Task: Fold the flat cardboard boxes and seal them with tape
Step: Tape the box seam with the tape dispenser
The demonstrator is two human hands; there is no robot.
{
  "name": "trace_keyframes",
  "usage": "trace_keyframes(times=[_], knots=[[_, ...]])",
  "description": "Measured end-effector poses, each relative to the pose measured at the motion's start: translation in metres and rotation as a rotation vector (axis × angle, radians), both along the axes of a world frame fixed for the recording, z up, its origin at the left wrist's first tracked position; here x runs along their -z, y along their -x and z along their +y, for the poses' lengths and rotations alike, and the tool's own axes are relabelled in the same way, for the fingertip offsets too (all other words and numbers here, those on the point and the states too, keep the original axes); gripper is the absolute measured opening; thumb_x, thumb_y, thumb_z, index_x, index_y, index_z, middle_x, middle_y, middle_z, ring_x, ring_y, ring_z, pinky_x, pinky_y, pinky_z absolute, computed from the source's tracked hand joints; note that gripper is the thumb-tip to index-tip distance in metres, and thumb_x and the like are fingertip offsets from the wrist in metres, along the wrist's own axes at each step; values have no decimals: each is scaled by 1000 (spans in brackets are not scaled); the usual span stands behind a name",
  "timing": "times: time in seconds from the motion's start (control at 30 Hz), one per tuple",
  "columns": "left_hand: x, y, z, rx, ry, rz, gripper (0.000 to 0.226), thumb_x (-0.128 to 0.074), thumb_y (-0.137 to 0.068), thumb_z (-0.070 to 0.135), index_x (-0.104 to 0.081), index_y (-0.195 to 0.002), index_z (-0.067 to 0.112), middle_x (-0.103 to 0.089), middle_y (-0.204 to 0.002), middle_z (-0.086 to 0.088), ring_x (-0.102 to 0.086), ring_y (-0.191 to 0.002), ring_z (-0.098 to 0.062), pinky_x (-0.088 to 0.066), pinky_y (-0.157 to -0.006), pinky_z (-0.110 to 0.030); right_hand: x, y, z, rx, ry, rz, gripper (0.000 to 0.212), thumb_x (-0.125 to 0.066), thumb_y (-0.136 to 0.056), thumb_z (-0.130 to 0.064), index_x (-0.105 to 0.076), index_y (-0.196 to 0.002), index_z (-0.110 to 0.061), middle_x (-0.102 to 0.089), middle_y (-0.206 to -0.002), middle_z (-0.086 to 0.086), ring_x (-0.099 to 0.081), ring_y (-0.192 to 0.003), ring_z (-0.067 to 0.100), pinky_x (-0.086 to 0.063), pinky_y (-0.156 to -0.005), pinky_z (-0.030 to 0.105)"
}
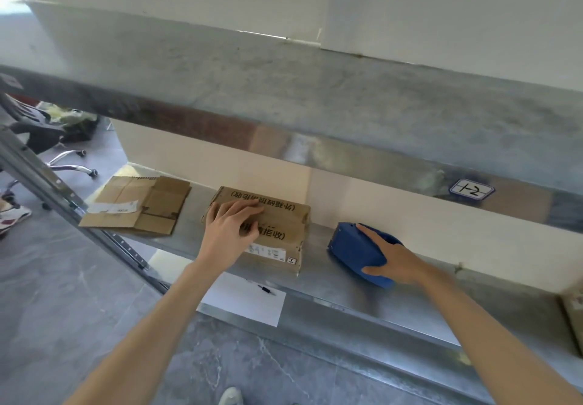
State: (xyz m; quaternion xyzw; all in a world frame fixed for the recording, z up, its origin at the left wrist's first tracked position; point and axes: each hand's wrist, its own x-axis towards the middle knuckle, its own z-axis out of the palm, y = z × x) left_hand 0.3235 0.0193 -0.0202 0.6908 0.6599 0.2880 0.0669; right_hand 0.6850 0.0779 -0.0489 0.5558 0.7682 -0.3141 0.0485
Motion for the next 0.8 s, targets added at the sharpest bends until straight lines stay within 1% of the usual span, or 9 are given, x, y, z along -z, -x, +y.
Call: trace_keyframes(times=[0.1,0.2,0.27,0.33,0.4,0.53,0.6,0.7,0.8], knots=[[-3,5,2,39,-1,8,30,-71,-87,17,-72,-117,20,-63,-131,7,-55,-123,-21,-30,-113,-45,-2,2,-1,7,-24,-2,98,-72,-85,-44,6,-141,-65,-50,-138,1,-58,-105,25,-52,-86,35],[-7,15,4,94,13,-48,36,-72,-86,12,-69,-121,18,-63,-128,3,-57,-119,-20,-38,-108,-43,-5,2,-5,33,-54,40,100,-75,-82,-41,-2,-147,-59,-48,-143,-2,-55,-110,24,-51,-85,32],[-10,25,5,119,28,-107,39,-70,-85,8,-65,-123,16,-64,-120,2,-59,-111,-20,-47,-98,-42,-10,2,-8,55,-89,80,101,-77,-81,-37,-6,-150,-56,-45,-146,-3,-54,-112,24,-51,-85,33],[-10,34,5,131,26,-134,36,-70,-85,10,-66,-120,17,-63,-118,4,-59,-108,-19,-49,-94,-40,-18,5,-12,70,-130,97,101,-78,-80,-34,-7,-150,-56,-46,-144,-2,-57,-110,25,-53,-86,38],[-10,43,6,134,9,-106,31,-68,-83,20,-70,-114,17,-63,-120,3,-56,-112,-21,-45,-99,-41,-29,10,-16,79,-169,100,100,-77,-82,-32,-7,-149,-57,-51,-138,2,-61,-104,26,-55,-84,42],[-9,63,10,104,-6,-64,40,-64,-77,30,-69,-115,18,-61,-125,2,-50,-119,-26,-39,-103,-44,-55,30,-28,102,-264,93,98,-70,-85,-33,4,-140,-68,-62,-122,2,-64,-86,22,-55,-76,39],[-5,73,13,84,-17,-105,39,-68,-79,29,-69,-116,17,-59,-127,0,-46,-121,-25,-40,-102,-42,-68,44,-35,151,-318,99,95,-68,-85,-35,2,-140,-69,-65,-114,2,-63,-81,20,-53,-73,37],[1,88,16,77,3,-196,39,-77,-82,18,-65,-119,23,-52,-132,2,-42,-121,-19,-39,-100,-38,-86,70,-42,224,-375,110,83,-61,-89,-47,0,-142,-67,-68,-100,-1,-62,-75,16,-52,-70,36],[2,98,16,119,35,-343,41,-76,-83,13,-61,-117,31,-49,-129,9,-49,-114,-8,-45,-94,-32,-100,98,-47,245,-420,120,71,-53,-93,-56,-4,-143,-64,-66,-91,-3,-60,-70,13,-46,-60,30]])
